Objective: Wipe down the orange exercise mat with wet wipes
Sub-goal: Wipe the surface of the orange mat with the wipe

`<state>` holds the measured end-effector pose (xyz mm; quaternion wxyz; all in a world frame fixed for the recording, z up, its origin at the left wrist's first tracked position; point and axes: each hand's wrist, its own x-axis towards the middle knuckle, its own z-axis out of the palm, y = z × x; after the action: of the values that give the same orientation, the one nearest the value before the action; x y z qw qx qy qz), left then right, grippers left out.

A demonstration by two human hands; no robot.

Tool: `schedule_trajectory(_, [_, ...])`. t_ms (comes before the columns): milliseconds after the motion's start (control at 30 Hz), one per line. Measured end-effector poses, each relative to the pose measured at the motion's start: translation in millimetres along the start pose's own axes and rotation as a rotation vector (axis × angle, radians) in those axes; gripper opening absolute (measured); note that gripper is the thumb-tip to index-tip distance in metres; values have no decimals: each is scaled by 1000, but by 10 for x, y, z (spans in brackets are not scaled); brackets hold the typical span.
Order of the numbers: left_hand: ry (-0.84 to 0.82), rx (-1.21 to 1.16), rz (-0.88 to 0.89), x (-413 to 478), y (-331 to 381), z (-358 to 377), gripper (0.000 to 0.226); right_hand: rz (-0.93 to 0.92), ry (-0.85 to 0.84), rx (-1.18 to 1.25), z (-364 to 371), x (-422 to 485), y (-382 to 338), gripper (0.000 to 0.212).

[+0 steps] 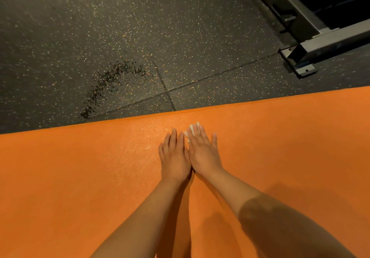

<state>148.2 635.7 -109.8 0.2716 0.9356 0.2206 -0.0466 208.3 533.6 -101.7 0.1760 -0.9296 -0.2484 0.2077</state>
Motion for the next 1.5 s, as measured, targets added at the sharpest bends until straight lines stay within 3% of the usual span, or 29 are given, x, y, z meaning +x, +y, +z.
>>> schedule_trajectory(100, [64,31,21,-172,-75,-16,56,-119,-53,-66,-21,-95,158,54])
schedule_trajectory(267, [131,61,-160,-550,-151,-16,56,115,-49,-56,-36,-59,138,62])
schedule_trajectory(467, [87,-41,-84,-1009,-261,-32,60,-358,-222,-211,288,-733,-36,58])
schedule_trajectory(533, [67,-3,-84,-1204,-283,-28,60,-302,-221,-231,254,-713,83,57])
schedule_trajectory(633, [6,64,-145,-1500,-215,0,60,-67,-171,-183,208,-834,116,57])
schedule_trajectory(900, [-62,27,-156,-2248,10,75,56,-382,-333,-252,312,-1753,243,71])
schedule_trajectory(1067, [-122,95,-172,-2448,64,76,57,-16,-248,-198,187,-1751,448,60])
schedule_trajectory(1300, [-174,116,-184,-2595,179,127,58,-299,-334,-191,374,-2267,356,57])
schedule_trajectory(1433, [-190,127,-154,-2687,210,91,59,-15,-218,-200,242,-2267,581,57])
schedule_trajectory(1500, [-192,141,-145,-2789,261,103,59,51,-251,-152,259,-2424,561,57])
